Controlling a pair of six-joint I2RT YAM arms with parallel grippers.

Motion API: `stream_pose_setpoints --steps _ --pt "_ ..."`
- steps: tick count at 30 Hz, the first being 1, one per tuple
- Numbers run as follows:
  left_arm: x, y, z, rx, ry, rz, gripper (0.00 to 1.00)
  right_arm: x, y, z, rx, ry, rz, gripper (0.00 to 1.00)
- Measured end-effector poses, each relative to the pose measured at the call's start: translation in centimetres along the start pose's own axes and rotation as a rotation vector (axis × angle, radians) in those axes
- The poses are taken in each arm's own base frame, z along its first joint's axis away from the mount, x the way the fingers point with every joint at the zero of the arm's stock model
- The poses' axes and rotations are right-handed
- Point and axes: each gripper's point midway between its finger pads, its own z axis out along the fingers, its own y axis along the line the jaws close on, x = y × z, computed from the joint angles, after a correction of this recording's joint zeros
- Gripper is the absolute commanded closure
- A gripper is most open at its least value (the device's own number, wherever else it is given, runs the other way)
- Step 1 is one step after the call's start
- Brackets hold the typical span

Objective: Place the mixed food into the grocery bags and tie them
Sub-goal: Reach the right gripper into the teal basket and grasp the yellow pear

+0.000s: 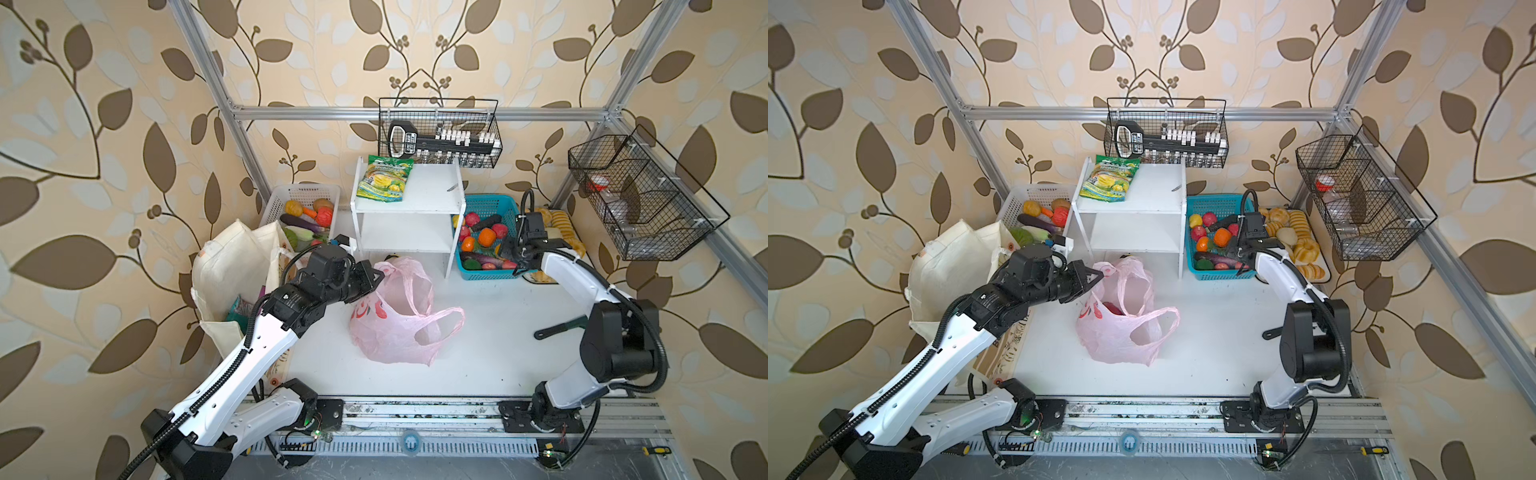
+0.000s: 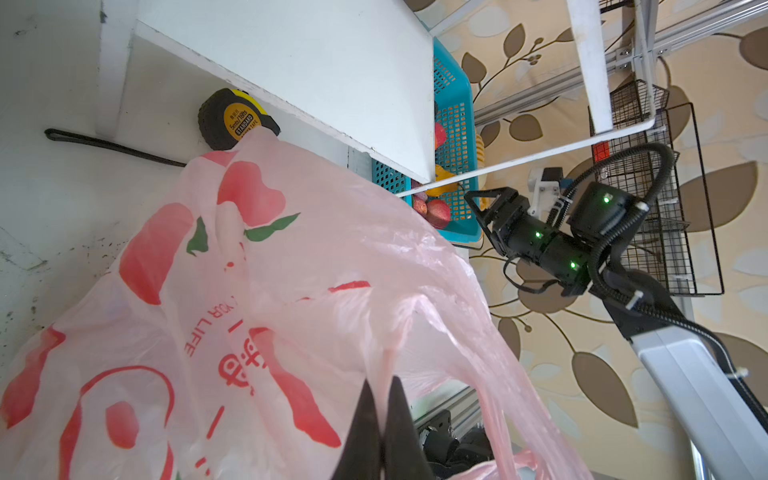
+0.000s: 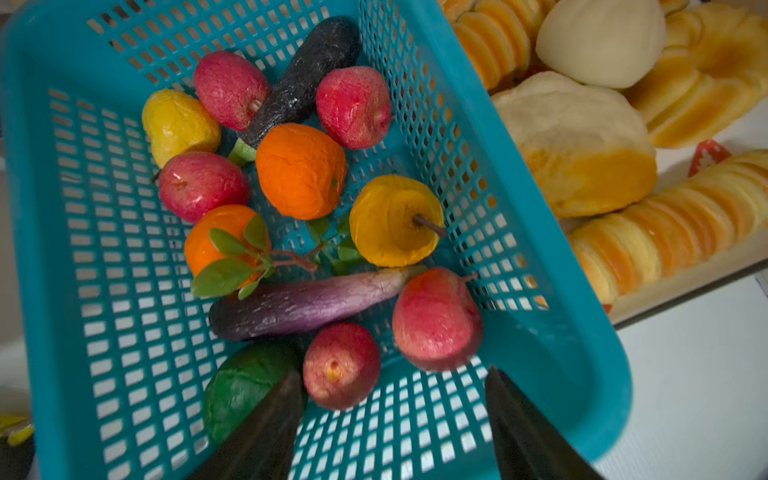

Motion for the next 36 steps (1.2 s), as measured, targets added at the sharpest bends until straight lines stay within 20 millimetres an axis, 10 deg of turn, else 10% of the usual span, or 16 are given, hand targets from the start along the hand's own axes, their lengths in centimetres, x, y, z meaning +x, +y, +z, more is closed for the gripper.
stream_pose_setpoints --steps 8,18,29,36 --pt "0.0 0.0 0.0 0.001 0.002 0.022 1.0 -2.9 1.1 4.4 0.046 -0.005 0.019 0.27" --pt "0.2 0.4 0.5 -0.016 0.015 0.038 1.0 -2.0 -0.5 7.7 0.129 0.026 0.052 0.25" --pt "0.3 0.8 0.9 -0.032 0.028 0.036 1.0 -2.7 0.0 9.9 0.069 0.031 0.057 0.75" --pt "0.5 0.6 0.9 -0.024 0.039 0.03 1.0 -3.4 0.3 6.5 0.018 0.004 0.046 0.76"
